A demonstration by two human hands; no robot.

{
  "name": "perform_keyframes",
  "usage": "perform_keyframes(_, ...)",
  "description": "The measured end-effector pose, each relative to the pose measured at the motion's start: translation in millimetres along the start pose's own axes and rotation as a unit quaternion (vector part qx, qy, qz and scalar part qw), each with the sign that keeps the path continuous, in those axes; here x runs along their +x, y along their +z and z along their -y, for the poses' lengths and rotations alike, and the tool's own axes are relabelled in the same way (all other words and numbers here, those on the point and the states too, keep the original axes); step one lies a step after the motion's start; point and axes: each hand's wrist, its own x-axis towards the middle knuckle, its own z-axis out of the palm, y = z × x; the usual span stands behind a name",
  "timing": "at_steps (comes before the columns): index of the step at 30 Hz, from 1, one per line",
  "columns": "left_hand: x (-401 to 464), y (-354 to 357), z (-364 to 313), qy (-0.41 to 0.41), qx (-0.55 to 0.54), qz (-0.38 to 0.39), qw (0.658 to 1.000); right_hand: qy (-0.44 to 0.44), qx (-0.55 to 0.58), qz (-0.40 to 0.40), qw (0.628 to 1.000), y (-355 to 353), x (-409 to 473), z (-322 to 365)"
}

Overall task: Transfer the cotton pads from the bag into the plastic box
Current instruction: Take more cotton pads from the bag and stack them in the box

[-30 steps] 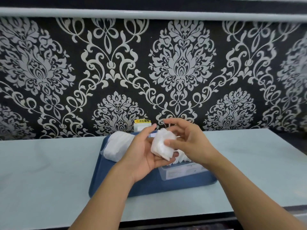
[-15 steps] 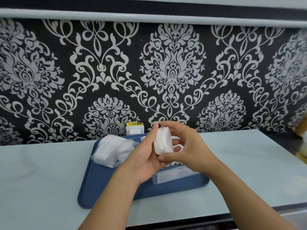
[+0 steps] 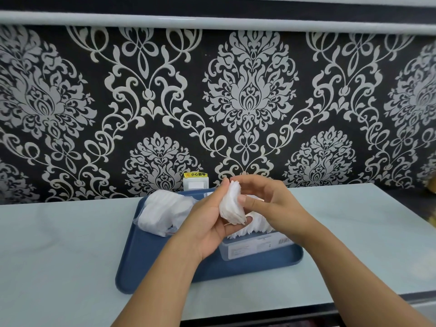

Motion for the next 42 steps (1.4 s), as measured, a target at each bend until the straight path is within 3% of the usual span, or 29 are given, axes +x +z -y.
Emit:
perform_keyframes(16, -3, 1, -3, -0.011, -0.013, 0.018, 1.000, -0.032, -0.006, -0.102, 0.994, -2, 1, 3)
perform_keyframes(21, -2, 1, -2, -0.020, -0.033, 0.015, 0.999, -0.029, 0.019, -0.084, 0.996, -9, -2, 8)
perform_keyframes(27, -3, 0, -4, -0.014, -0.020, 0.032, 0.999, -0.006, 0.127, -0.024, 0.992, -21, -4, 18)
perform_keyframes(42, -6, -8, -3, -0.007, 0.099, 0.135, 0.986, -0.084, -0.079, -0.029, 0.993, -7, -4, 16)
